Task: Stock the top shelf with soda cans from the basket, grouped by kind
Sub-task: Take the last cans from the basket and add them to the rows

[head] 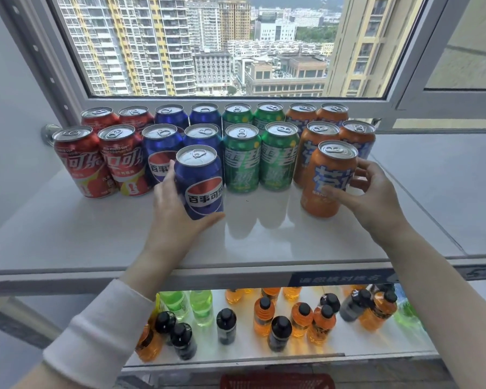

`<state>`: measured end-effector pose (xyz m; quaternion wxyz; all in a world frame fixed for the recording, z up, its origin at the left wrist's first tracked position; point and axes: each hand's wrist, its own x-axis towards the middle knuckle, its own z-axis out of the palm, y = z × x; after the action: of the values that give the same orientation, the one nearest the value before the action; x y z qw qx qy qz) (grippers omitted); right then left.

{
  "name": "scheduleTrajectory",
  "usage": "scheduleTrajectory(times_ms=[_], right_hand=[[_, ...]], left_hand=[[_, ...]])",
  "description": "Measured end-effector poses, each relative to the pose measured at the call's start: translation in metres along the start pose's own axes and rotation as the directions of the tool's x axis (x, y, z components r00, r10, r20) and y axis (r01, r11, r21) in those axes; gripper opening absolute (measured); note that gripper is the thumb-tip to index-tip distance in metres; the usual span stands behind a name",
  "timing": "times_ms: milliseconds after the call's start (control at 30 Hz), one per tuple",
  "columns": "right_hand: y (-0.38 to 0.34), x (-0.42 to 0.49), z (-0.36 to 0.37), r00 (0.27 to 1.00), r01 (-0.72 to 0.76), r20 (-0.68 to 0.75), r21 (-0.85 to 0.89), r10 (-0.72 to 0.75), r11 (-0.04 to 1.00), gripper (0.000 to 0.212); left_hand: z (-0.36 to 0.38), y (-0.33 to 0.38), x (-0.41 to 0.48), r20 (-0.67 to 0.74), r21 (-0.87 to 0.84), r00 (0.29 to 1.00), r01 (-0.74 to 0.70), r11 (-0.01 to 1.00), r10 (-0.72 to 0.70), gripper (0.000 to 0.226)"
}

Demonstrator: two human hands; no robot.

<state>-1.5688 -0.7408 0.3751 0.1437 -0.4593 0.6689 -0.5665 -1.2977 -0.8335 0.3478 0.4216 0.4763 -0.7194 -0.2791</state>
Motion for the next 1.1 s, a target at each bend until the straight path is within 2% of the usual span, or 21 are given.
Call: scheduleTrajectory(times_ms=[100, 333, 667, 1100], right_hand=[[-0.001, 0.001, 0.0, 1.0, 0.002, -0.006, -0.013, -0.002, 1.0, 0.069], [-0.001, 0.002, -0.001, 1.0, -0.011, -0.004, -0.027, 0.011, 1.0, 0.071], [-0.001, 0.002, 0.0, 1.0, -0.011, 0.016, -0.042, 0.012, 0.999, 0.07], [-0.005, -0.006, 0.004, 0.998, -0.053, 0.034, -0.029, 0.054, 0.998, 0.072]], left_hand=[[0.001, 0.003, 0.004, -0.044, -0.025, 0.999, -0.012, 1.0, 0.011, 0.094], [-0.004, 0.004, 0.013, 0.027, -0.106, 0.999, -0.022, 0.994, 0.025, 0.079], [0.002, 0.002, 0.011, 0.015, -0.093, 0.999, -0.027, 0.995, 0.028, 0.084], [0.004, -0.004, 0.005, 0.038, -0.058, 0.999, -0.019, 0.998, 0.021, 0.102]])
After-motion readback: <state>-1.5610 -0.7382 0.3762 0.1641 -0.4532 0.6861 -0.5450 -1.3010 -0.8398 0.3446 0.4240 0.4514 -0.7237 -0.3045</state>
